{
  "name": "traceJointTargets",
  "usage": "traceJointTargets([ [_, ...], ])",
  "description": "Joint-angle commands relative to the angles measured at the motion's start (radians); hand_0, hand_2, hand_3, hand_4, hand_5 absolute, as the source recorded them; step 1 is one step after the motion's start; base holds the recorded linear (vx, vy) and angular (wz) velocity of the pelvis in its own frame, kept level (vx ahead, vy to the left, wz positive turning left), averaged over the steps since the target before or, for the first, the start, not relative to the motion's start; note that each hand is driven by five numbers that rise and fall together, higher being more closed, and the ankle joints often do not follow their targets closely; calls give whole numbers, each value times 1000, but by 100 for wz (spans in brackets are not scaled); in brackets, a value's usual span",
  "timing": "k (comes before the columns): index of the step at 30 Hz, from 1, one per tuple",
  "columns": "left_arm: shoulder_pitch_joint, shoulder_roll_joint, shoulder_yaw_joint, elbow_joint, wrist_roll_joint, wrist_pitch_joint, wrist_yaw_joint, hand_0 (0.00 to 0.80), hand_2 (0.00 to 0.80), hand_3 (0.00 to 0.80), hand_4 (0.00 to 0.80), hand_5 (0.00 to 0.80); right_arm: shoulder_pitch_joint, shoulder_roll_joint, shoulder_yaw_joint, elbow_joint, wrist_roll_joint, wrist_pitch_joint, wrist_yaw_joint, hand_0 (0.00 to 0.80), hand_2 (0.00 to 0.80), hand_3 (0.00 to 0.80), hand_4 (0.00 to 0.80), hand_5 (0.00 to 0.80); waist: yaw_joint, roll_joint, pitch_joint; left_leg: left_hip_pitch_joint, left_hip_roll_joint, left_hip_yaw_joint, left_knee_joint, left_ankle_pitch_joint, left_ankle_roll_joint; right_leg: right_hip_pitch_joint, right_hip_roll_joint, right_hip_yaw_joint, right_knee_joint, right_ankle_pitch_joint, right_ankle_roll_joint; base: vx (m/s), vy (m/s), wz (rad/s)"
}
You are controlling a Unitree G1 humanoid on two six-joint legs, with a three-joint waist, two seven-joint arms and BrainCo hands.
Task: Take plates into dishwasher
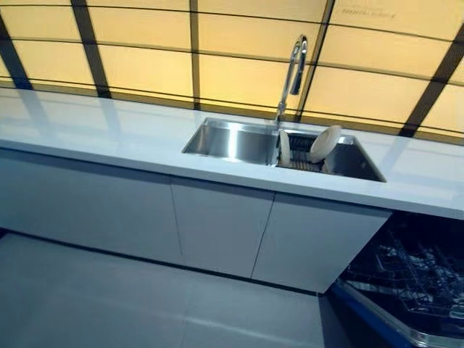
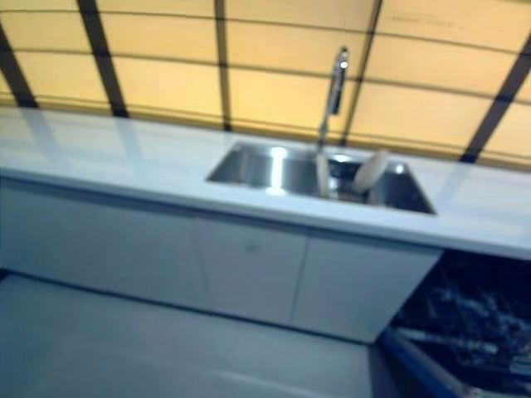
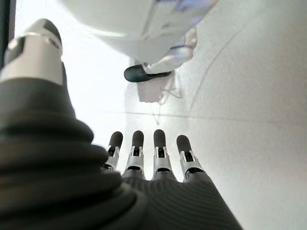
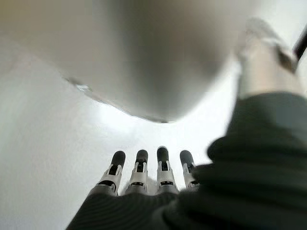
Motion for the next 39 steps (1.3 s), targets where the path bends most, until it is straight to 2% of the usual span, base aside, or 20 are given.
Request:
traceJointTargets([
  [1, -27, -4, 42, 21, 40, 9, 31, 0, 0, 0, 0, 0, -8, -35, -5, 32, -9, -48, 12, 0, 0, 0, 0, 0, -44, 1, 54, 72, -9, -49, 28, -57, -45, -11, 11, -45, -471, 397, 36, 563, -357, 34],
  [3, -27, -7, 57, 22, 19, 9, 39, 0, 0, 0, 0, 0, -19, -32, -16, 47, -22, -56, 20, 0, 0, 0, 0, 0, -52, 15, 57, 95, 5, -75, 38, -70, -46, -33, 24, -22, -494, 385, 27, 325, -259, 30],
  [4, -17, -8, 64, 21, 21, 4, 40, 0, 0, 0, 0, 0, -25, -29, -12, 46, -19, -50, 16, 0, 0, 0, 0, 0, -47, 6, 59, 93, 3, -71, 58, -90, -37, -6, 12, -13, -441, 380, 16, 203, -241, 30],
  [5, -4, -7, 68, 24, 33, 0, 41, 0, 0, 0, 0, 0, -29, -24, -12, 44, -18, -37, 9, 0, 0, 0, 0, 0, -37, 1, 54, 92, 10, -54, 75, -105, -33, 26, 6, -33, -445, 349, 10, 161, -214, 37],
  [9, 50, -11, 111, 27, 36, -6, 60, 0, 0, 0, 0, 0, -37, -23, 6, 31, 12, -10, -3, 0, 0, 0, 0, 0, -30, -11, 29, 158, 48, -24, 54, -137, -63, 88, -3, -38, -410, 362, 28, 150, -222, 53],
  [13, 69, -23, 105, 21, 57, -2, 33, 0, 0, 0, 0, 0, -40, -43, -1, 22, -8, -6, 7, 0, 0, 0, 0, 0, -35, 4, -3, 189, 86, 15, 1, -121, -91, 136, 18, -49, -430, 320, 11, 121, -86, -17],
  [20, 48, -27, 70, 10, 54, 8, 59, 0, 0, 0, 0, 0, -62, -39, 16, 17, -4, -14, 20, 0, 0, 0, 0, 0, -49, 15, -4, 201, 94, 33, -9, -125, -111, 96, -5, -62, -381, 306, 29, 53, -36, -18],
  [23, 44, -18, 62, 9, 61, 7, 67, 0, 0, 0, 0, 0, -69, -33, 25, 9, -12, -9, 34, 0, 0, 0, 0, 0, -48, 18, -4, 217, 95, 44, -15, -131, -113, 62, -20, -111, -328, 302, 36, 67, -51, -24],
  [24, 45, -15, 63, 5, 56, 3, 71, 0, 0, 0, 0, 0, -72, -32, 33, 4, -30, -6, 43, 0, 0, 0, 0, 0, -42, 23, -4, 227, 102, 57, -15, -130, -116, 48, -35, -154, -279, 290, 33, 63, -49, -20],
  [28, 34, -11, 55, -1, 22, -4, 79, 0, 0, 0, 0, 0, -79, -35, 46, -1, -56, 3, 59, 0, 0, 0, 0, 0, -47, 23, -10, 243, 121, 46, -6, -137, -124, 24, -41, -154, -239, 269, 20, 73, -66, -17],
  [29, 33, -9, 55, -8, -1, -7, 79, 0, 0, 0, 0, 0, -82, -40, 55, -3, -78, 3, 83, 0, 0, 0, 0, 0, -50, 19, -18, 261, 147, 43, 20, -150, -138, 27, -37, -153, -236, 260, 5, 148, -148, 5],
  [30, 34, -9, 53, -14, -11, -4, 70, 0, 0, 0, 0, 0, -87, -45, 67, -4, -86, 11, 104, 0, 0, 0, 0, 0, -49, 25, -24, 267, 197, 39, 88, -83, -168, 43, -11, -150, -249, 246, -23, 126, -147, 10],
  [32, 37, -13, 56, -15, -13, -4, 62, 0, 0, 0, 0, 0, -94, -51, 87, -14, -89, 29, 127, 0, 0, 0, 0, 0, -43, 20, -28, 228, 231, 17, 223, 26, -186, 80, 13, -144, -293, 240, -55, 88, -129, 15],
  [33, 42, -21, 59, -14, -21, -7, 56, 0, 0, 0, 0, 0, -101, -59, 106, -21, -82, 37, 151, 0, 0, 0, 0, 0, -29, 8, -23, 157, 234, -4, 355, 81, -186, 122, 29, -124, -334, 232, -77, 224, -260, -2],
  [34, 49, -35, 64, -13, -25, -12, 51, 0, 0, 0, 0, 0, -104, -68, 120, -36, -72, 43, 163, 0, 0, 0, 0, 0, 10, -26, 4, -47, 181, -25, 558, 102, -167, 204, 38, -72, -383, 217, -102, 287, -241, -21],
  [35, 52, -42, 66, -16, -23, -11, 50, 0, 0, 0, 0, 0, -104, -70, 121, -45, -74, 51, 162, 0, 0, 0, 0, 0, 34, -31, 21, -121, 136, -33, 589, 77, -151, 241, 42, -50, -403, 212, -101, 343, -118, -41],
  [36, 59, -52, 68, -15, -30, -12, 52, 0, 0, 0, 0, 0, -107, -73, 122, -47, -81, 53, 169, 0, 0, 0, 0, 0, 63, -23, 39, -170, 82, -26, 510, 53, -136, 283, 57, -12, -423, 202, -89, 218, 32, -54],
  [37, 59, -52, 68, -15, -31, -13, 52, 0, 0, 0, 0, 0, -108, -73, 121, -46, -83, 52, 171, 0, 0, 0, 0, 0, 65, -25, 39, -174, 76, -22, 495, 55, -133, 284, 55, -8, -425, 203, -87, 277, 145, -82],
  [38, 68, -53, 67, -14, -30, -20, 46, 0, 0, 0, 0, 0, -115, -71, 115, -34, -98, 39, 177, 0, 0, 0, 0, 0, 75, -12, 45, -185, 82, 20, 356, 65, -132, 305, 69, 0, -439, 198, -72, 297, 179, -95],
  [39, 67, -53, 72, -7, -4, -29, 35, 0, 0, 0, 0, 0, -118, -68, 109, -28, -116, 17, 183, 0, 0, 0, 0, 0, 101, 5, 55, -231, 68, 49, 226, 112, -140, 339, 92, 5, -446, 189, -63, 354, 207, -110],
])
